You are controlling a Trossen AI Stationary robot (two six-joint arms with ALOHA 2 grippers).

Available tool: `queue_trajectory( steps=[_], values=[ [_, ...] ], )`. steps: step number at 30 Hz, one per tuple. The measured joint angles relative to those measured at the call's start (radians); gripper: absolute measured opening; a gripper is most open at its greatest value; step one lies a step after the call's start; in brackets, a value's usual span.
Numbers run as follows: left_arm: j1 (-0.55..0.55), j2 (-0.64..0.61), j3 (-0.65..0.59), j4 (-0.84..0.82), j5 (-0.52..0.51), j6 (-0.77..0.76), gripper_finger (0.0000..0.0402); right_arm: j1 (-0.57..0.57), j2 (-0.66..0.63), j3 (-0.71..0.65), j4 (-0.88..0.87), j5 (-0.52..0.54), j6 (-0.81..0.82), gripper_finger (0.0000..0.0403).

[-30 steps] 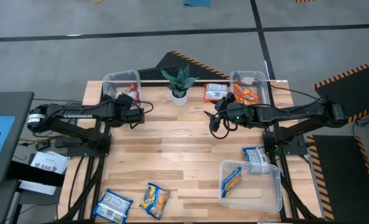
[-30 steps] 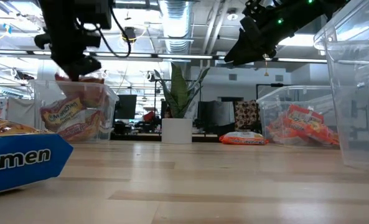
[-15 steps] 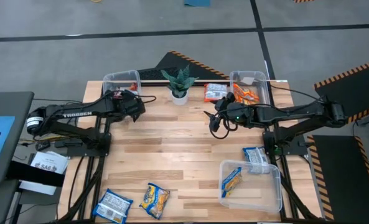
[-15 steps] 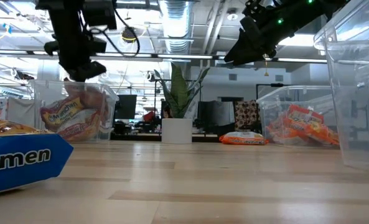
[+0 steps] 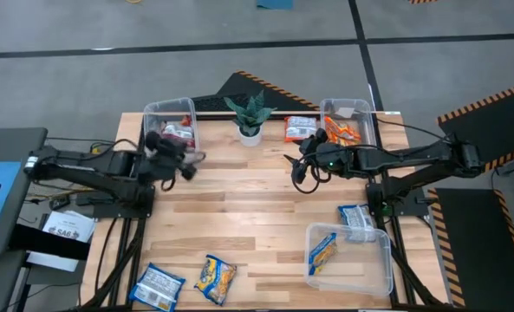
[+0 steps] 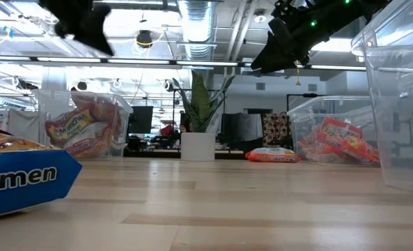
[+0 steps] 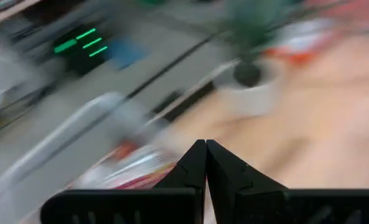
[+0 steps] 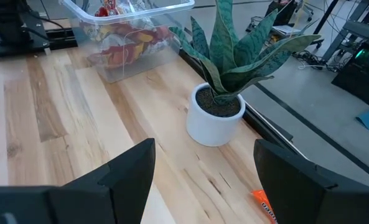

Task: Sort Maruchan noodles
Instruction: Put the blue noodle pack in the bottom right transparent bin

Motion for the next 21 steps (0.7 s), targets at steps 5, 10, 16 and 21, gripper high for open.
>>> queue_trajectory(
  steps=[5,10,16,21],
  values=[
    [-0.134,-0.018,-0.081,0.363,0.31,0.281,0.0,0.0,0.0,0.0,0.0,0.0,0.0,0.0295],
    [-0.182,0.018,-0.169,0.561,0.827,0.395,0.0,0.0,0.0,0.0,0.0,0.0,0.0,0.0295],
    [-0.218,0.123,-0.171,0.618,0.971,0.214,0.0024,0.0,0.0,0.0,0.0,0.0,-0.006,0.0295],
    [-0.261,0.256,-0.163,0.665,0.987,0.209,0.0093,0.0,0.0,0.0,0.0,0.0,-0.008,0.0295]
  ],
)
